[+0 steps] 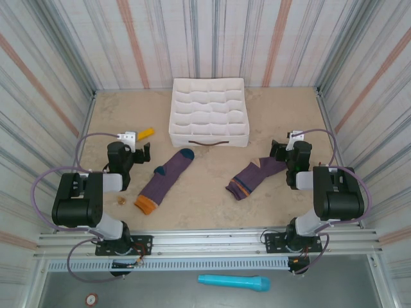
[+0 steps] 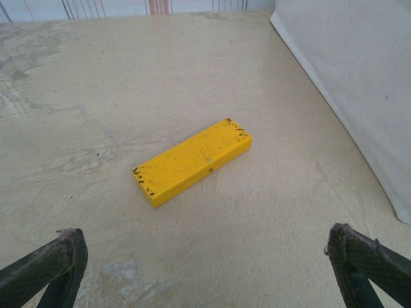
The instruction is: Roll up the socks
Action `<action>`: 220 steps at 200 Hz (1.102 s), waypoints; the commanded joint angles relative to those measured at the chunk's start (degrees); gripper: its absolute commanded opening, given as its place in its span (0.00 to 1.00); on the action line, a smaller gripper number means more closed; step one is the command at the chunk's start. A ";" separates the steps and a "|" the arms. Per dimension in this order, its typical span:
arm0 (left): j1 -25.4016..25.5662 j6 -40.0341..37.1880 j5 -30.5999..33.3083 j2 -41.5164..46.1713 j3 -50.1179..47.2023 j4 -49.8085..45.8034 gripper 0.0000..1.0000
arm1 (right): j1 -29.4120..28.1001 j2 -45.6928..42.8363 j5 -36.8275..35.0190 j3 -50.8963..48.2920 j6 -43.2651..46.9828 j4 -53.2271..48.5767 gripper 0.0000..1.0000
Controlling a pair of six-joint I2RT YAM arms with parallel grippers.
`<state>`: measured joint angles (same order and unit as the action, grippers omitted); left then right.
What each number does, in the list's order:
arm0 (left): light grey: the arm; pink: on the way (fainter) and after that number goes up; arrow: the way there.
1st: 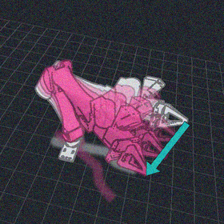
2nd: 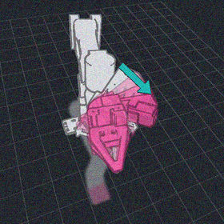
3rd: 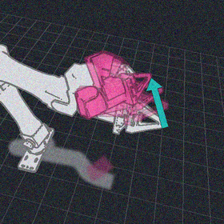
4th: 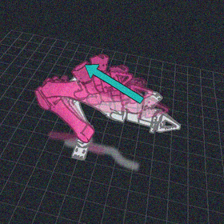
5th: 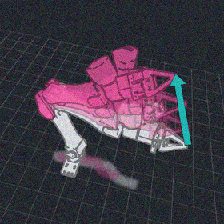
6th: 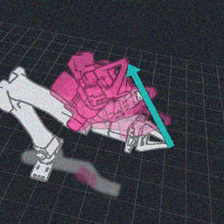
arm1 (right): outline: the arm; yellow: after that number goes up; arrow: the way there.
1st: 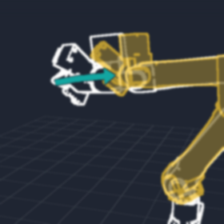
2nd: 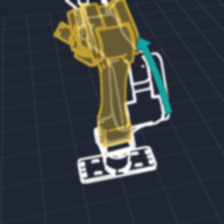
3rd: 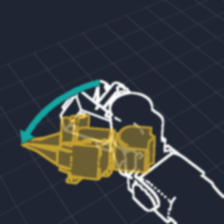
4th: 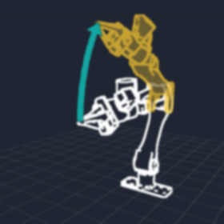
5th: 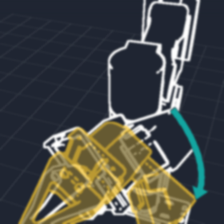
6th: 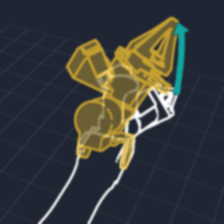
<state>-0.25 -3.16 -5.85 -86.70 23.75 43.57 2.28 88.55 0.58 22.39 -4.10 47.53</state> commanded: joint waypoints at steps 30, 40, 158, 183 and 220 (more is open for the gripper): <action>0.11 -0.46 0.68 0.21 -0.10 1.38 0.99 | 0.66 0.04 1.06 0.63 -1.01 -0.37 0.99; 0.24 -0.57 1.00 0.30 -0.18 1.55 0.99 | 0.59 -0.08 1.07 0.50 -1.04 -0.42 0.99; 9.25 16.94 8.09 18.31 25.50 -59.89 0.99 | -15.04 -18.15 -10.25 25.31 -14.28 -63.07 0.99; 12.01 22.70 1.63 22.43 27.00 -67.42 0.98 | -18.20 -18.72 -4.08 28.13 -20.55 -74.60 0.99; 18.15 29.43 -5.13 26.29 27.11 -73.05 0.97 | -21.55 -19.21 -1.68 26.00 -22.33 -80.47 0.99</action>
<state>14.85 18.87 -4.62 -62.70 49.71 -20.82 -18.02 70.39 -3.90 49.67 -22.13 -22.81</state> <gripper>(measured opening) 0.976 0.989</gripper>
